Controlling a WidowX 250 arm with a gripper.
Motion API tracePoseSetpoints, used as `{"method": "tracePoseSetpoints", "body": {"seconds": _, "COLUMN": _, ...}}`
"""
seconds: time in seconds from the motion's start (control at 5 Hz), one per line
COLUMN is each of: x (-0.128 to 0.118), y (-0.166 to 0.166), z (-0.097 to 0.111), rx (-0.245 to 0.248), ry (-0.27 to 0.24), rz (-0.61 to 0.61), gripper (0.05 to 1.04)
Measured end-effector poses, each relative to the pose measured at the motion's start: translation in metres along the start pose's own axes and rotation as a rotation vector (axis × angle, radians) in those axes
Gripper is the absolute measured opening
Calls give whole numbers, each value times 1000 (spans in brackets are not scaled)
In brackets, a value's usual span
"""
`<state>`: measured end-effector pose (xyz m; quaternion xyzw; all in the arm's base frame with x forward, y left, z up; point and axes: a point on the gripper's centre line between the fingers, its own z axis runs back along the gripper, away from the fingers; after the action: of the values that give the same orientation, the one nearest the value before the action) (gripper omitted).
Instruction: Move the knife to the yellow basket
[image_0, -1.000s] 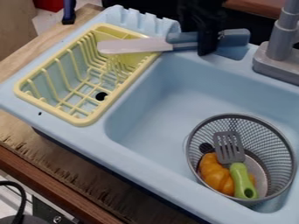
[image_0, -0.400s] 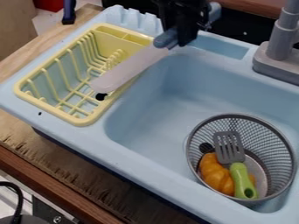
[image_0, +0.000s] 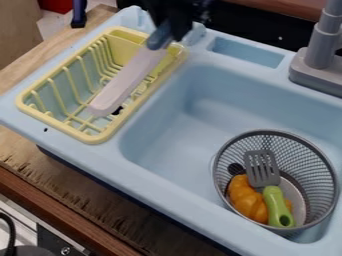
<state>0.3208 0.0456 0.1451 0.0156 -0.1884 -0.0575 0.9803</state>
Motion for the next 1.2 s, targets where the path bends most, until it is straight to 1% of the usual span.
{"method": "tracePoseSetpoints", "body": {"seconds": 0.2, "x": 2, "y": 21, "z": 1, "rx": 10, "ry": -57, "rz": 58, "gripper": 371}}
{"method": "tracePoseSetpoints", "body": {"seconds": 0.4, "x": -5, "y": 34, "z": -7, "rx": 13, "ry": -30, "rz": 113, "gripper": 371}}
{"method": "tracePoseSetpoints", "body": {"seconds": 0.6, "x": -26, "y": 36, "z": -19, "rx": 23, "ry": -8, "rz": 142, "gripper": 371}}
{"method": "tracePoseSetpoints", "body": {"seconds": 0.8, "x": -32, "y": 45, "z": -16, "rx": 32, "ry": -26, "rz": 175, "gripper": 371}}
{"method": "tracePoseSetpoints", "body": {"seconds": 1.0, "x": -39, "y": 56, "z": -18, "rx": 57, "ry": -36, "rz": 242, "gripper": 371}}
{"method": "tracePoseSetpoints", "body": {"seconds": 1.2, "x": -42, "y": 64, "z": -14, "rx": 68, "ry": -28, "rz": 281, "gripper": 371}}
